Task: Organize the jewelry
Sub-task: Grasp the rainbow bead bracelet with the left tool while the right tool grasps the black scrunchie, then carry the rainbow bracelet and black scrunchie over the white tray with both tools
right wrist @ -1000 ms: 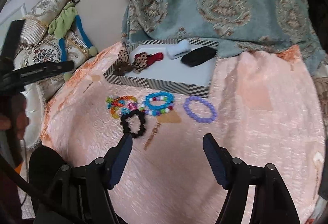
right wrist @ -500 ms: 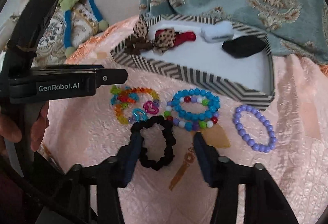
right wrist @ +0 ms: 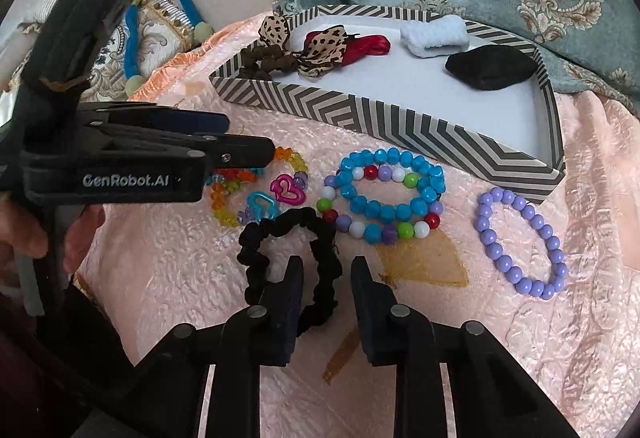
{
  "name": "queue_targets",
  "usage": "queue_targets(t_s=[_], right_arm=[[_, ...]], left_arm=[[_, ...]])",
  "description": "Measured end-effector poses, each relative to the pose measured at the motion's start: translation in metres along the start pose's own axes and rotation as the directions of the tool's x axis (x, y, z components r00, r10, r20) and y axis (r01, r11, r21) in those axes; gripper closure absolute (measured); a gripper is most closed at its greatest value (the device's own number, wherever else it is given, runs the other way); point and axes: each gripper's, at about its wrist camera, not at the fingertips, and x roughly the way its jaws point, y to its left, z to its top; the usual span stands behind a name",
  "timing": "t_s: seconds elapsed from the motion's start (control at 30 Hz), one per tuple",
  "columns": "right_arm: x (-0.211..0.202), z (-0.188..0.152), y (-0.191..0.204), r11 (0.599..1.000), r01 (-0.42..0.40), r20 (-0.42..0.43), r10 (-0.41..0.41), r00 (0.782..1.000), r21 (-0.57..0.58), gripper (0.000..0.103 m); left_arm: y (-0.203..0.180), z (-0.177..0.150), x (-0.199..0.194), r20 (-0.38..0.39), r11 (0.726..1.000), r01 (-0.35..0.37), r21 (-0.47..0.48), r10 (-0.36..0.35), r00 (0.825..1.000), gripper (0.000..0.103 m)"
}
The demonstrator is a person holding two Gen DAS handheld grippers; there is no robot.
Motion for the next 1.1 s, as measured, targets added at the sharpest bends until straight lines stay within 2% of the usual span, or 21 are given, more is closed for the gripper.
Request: queue_targets(t_s=[0.1, 0.23, 0.33, 0.37, 0.43, 0.47, 0.5, 0.63, 0.77, 1.1], right_arm=[[-0.001, -0.004, -0.001, 1.000, -0.004, -0.002, 0.004, 1.000, -0.010, 0.080], [0.000, -0.004, -0.002, 1.000, -0.008, 0.004, 0.009, 1.000, -0.020, 0.080], [0.002, -0.002, -0.002, 1.000, -0.011, 0.007, 0.011, 1.000, -0.019, 0.080], [0.003, -0.001, -0.001, 1.000, -0.007, 0.009, 0.007, 1.000, -0.020, 0.080], [0.004, 0.000, 0.000, 1.000, 0.002, 0.013, -0.002, 1.000, -0.021, 0.080], [0.004, 0.000, 0.000, 1.000, 0.007, 0.015, -0.007, 1.000, -0.021, 0.083], [0.004, 0.001, 0.000, 1.000, 0.017, 0.018, -0.017, 1.000, -0.020, 0.093], [0.000, 0.003, -0.007, 1.000, -0.006, 0.021, 0.005, 1.000, 0.030, 0.095], [-0.013, 0.006, -0.009, 0.999, -0.009, 0.044, 0.007, 0.999, 0.046, 0.096], [-0.045, 0.018, -0.011, 0.996, -0.021, 0.104, 0.012, 0.995, 0.084, 0.096]], left_arm=[[-0.004, 0.001, 0.004, -0.017, 0.999, 0.010, 0.031, -0.009, 1.000, 0.041], [-0.005, 0.006, 0.018, -0.062, 0.998, -0.033, 0.048, 0.036, 0.997, 0.041], [-0.005, 0.010, 0.026, -0.071, 0.998, -0.036, 0.054, 0.039, 0.997, 0.044], [-0.005, 0.010, 0.028, -0.073, 0.998, -0.034, 0.053, 0.038, 0.997, 0.046], [-0.006, 0.009, 0.031, -0.076, 0.997, -0.044, 0.061, 0.048, 0.996, 0.059], [-0.006, 0.008, 0.031, -0.070, 0.997, -0.046, 0.065, 0.051, 0.996, 0.062], [-0.006, 0.008, 0.030, -0.065, 0.997, -0.043, 0.061, 0.047, 0.997, 0.072], [0.002, 0.006, 0.026, -0.049, 0.999, -0.044, 0.012, 0.045, 0.998, 0.089], [0.002, 0.001, 0.017, -0.034, 1.000, -0.013, -0.012, 0.013, 0.999, 0.092], [-0.005, -0.001, -0.010, 0.034, 0.999, 0.009, -0.032, -0.008, 0.999, 0.093]])
